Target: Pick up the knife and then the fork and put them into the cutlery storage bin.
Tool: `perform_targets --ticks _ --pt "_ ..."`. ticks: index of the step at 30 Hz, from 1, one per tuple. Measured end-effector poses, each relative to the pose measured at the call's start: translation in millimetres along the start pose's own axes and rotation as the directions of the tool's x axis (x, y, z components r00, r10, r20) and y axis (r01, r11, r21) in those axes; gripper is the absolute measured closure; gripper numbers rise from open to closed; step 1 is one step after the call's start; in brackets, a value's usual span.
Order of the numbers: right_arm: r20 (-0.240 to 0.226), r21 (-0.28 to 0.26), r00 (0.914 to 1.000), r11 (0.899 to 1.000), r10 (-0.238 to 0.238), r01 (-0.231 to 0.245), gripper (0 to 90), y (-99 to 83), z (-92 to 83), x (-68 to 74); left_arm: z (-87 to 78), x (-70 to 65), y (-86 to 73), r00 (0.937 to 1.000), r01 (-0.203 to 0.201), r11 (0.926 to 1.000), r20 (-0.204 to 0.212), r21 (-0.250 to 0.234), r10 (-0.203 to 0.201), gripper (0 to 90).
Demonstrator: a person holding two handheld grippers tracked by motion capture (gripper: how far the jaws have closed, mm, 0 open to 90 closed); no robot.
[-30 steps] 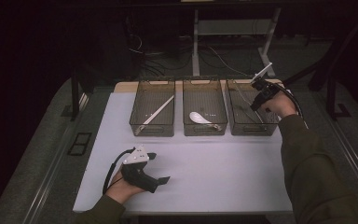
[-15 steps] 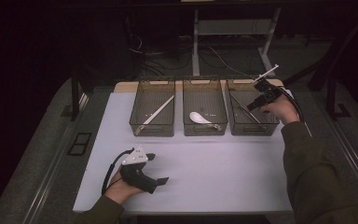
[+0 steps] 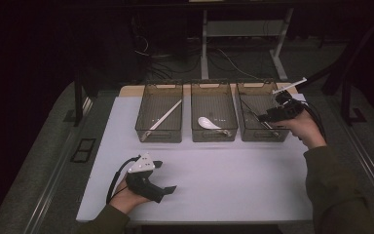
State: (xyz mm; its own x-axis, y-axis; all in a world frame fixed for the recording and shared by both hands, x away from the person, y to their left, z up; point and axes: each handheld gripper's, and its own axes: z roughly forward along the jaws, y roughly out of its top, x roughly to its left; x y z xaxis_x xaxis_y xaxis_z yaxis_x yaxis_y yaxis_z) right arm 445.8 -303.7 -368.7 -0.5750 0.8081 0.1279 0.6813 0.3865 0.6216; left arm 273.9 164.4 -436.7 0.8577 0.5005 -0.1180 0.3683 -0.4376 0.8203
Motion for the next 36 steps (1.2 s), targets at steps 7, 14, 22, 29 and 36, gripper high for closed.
perform_targets --ticks 7,14,22,29,36 --pt "-0.046 -0.088 0.998 0.995 -0.044 0.04 35.2 -22.6 -14.7 21.7 0.6 0.0 -0.4 1.0 0.001 1.0 0.001 0.003 -0.001 0.0" --pt "-0.063 -0.186 0.9954 0.981 -0.073 0.06 31.5 -41.5 -25.8 41.1 -0.2 -0.9 0.0 1.0 -0.001 1.0 -0.003 0.001 0.001 0.0" --pt "-0.1 -0.252 0.9875 0.963 -0.122 0.093 27.0 -66.4 -33.2 63.3 -0.8 0.3 -0.7 1.0 0.001 1.0 -0.003 -0.002 -0.001 0.0" --pt "-0.113 -0.281 0.9813 0.952 -0.156 0.119 23.8 -91.4 -33.6 80.2 -2.5 1.0 -1.4 1.0 0.007 0.9999 -0.005 -0.008 -0.007 0.0" --pt "-0.114 -0.295 0.9777 0.946 -0.176 0.136 20.2 -112.7 -30.3 98.3 -2.6 1.2 -1.3 1.0 0.008 0.9999 -0.006 -0.011 -0.008 0.0"
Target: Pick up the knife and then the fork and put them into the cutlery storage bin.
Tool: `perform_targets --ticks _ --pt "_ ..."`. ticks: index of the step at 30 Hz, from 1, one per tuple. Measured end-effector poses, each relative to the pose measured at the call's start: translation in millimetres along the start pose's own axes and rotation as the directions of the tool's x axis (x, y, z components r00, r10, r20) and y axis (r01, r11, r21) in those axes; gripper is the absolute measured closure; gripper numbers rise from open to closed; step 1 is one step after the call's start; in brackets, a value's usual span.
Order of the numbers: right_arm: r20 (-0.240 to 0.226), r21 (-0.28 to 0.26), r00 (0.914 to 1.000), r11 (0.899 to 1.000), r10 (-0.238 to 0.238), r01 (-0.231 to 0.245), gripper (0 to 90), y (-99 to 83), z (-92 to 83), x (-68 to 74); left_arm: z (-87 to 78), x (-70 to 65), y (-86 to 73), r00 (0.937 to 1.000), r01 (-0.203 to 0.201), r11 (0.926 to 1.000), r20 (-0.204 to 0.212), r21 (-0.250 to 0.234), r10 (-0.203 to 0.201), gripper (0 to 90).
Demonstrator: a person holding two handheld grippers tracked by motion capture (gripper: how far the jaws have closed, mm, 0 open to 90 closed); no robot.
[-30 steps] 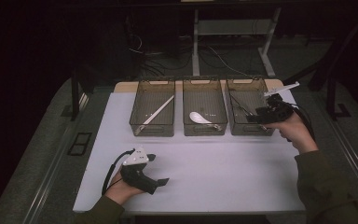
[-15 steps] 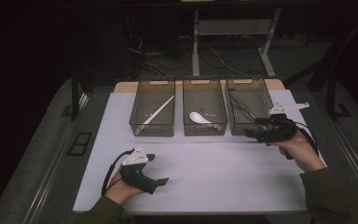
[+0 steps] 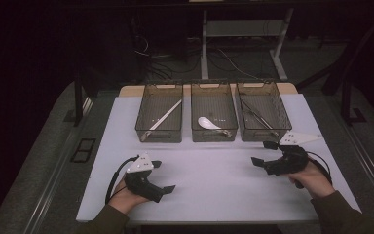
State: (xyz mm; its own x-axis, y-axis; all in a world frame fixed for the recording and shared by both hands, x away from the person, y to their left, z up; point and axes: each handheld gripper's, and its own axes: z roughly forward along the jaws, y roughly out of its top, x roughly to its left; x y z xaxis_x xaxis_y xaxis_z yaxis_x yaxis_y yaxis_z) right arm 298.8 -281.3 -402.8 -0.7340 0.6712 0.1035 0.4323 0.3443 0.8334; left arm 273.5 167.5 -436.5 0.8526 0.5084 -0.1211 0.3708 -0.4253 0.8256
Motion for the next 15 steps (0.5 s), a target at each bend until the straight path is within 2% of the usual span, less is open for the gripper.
perform_targets --ticks 4,11,15 --pt "-0.006 -0.005 0.9998 1.0 -0.018 0.018 19.1 -9.5 1.6 6.4 0.1 0.1 0.3 1.0 -0.001 1.0 0.0 -0.001 0.001 0.0" --pt "0.0 -0.024 0.9999 1.0 0.015 -0.015 18.5 -29.3 2.4 11.4 -1.0 0.4 0.1 1.0 -0.001 1.0 0.0 -0.006 0.001 0.0" --pt "-0.011 -0.017 0.9999 1.0 -0.003 0.003 18.2 -39.6 -0.8 15.3 -2.2 0.0 0.1 1.0 0.002 0.9999 -0.002 -0.014 -0.002 0.0"
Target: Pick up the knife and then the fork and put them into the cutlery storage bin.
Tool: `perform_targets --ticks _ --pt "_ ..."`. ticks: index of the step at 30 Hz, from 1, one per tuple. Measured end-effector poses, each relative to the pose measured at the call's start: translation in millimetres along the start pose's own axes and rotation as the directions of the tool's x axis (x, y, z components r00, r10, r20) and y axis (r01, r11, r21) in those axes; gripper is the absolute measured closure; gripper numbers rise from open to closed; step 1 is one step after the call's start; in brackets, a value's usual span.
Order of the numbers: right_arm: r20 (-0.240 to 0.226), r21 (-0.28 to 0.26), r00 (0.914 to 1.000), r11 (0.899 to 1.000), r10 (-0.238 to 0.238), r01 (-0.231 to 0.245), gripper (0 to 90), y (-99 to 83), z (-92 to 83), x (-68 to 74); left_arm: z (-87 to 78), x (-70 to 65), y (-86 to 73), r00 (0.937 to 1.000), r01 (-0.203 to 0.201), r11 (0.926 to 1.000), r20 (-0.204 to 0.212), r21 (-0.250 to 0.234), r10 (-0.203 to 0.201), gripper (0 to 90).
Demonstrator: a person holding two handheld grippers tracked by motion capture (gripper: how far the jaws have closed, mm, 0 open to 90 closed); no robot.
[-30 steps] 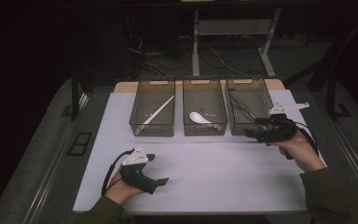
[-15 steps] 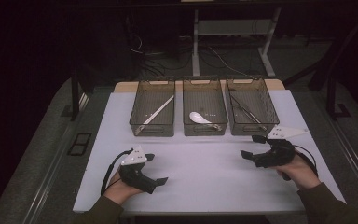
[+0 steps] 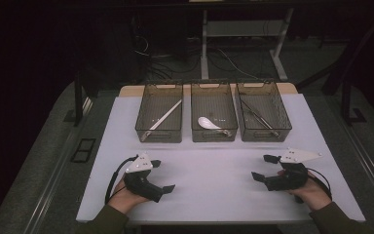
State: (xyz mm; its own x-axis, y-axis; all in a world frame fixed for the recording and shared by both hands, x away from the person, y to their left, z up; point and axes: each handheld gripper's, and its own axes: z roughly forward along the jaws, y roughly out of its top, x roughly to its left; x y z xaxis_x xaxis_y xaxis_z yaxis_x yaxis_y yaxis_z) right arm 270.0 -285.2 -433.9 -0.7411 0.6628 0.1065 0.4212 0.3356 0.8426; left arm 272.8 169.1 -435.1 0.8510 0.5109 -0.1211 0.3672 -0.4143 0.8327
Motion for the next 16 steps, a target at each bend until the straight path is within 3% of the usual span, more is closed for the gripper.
perform_targets --ticks 4,9,16 --pt "0.014 0.012 0.9998 1.0 -0.011 0.011 18.2 -10.0 -6.3 -0.6 -0.7 0.1 0.1 1.0 -0.006 1.0 -0.001 0.0 0.006 0.0" --pt "0.032 -0.002 0.9994 1.0 0.013 -0.013 18.2 -18.7 -16.0 -5.9 -1.5 0.1 0.5 1.0 -0.009 0.9999 -0.001 0.004 0.009 0.0" --pt "0.035 -0.024 0.9992 1.0 0.021 -0.02 18.2 -21.0 -22.2 -8.1 -0.8 -0.1 0.7 1.0 -0.009 0.9999 -0.003 0.005 0.009 0.0"
